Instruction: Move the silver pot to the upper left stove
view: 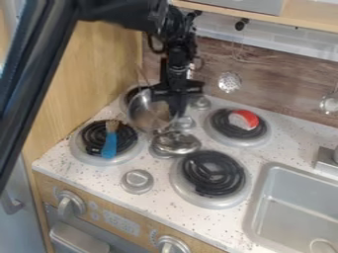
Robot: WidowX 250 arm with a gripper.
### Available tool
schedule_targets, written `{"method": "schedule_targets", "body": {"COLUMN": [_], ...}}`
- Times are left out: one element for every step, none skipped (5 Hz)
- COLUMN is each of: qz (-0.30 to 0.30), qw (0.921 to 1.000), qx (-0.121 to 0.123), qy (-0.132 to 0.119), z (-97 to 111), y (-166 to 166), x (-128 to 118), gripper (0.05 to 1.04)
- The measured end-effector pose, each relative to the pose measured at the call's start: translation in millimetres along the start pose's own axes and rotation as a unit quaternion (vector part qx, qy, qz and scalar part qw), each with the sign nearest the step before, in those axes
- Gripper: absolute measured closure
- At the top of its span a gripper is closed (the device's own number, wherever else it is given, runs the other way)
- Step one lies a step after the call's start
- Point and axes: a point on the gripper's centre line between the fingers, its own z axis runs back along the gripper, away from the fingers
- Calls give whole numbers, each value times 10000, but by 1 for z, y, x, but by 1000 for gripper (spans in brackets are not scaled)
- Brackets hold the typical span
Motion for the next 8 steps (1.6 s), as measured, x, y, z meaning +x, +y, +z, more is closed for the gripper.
{"method": "schedule_targets", "body": {"qz": [-78,-129,-172,-169,-252,-338,-598,-934], "qw": [9999,9998,9997,9997,9995,9994,9978,9947], "qx": [-116,-134,-161,-163,-187,-105,-21,67], "qy": [-8,53,75,75,17,-41,-267,-429], "z": [-3,-9,-10,-13,-15,-18,-2,20], "y": [-6,-7,-8,-7,-6,2,7,11], "x": [4,4,4,6,8,5,7,8], "gripper": [1019,1019,1019,995,825,560,255,60]}}
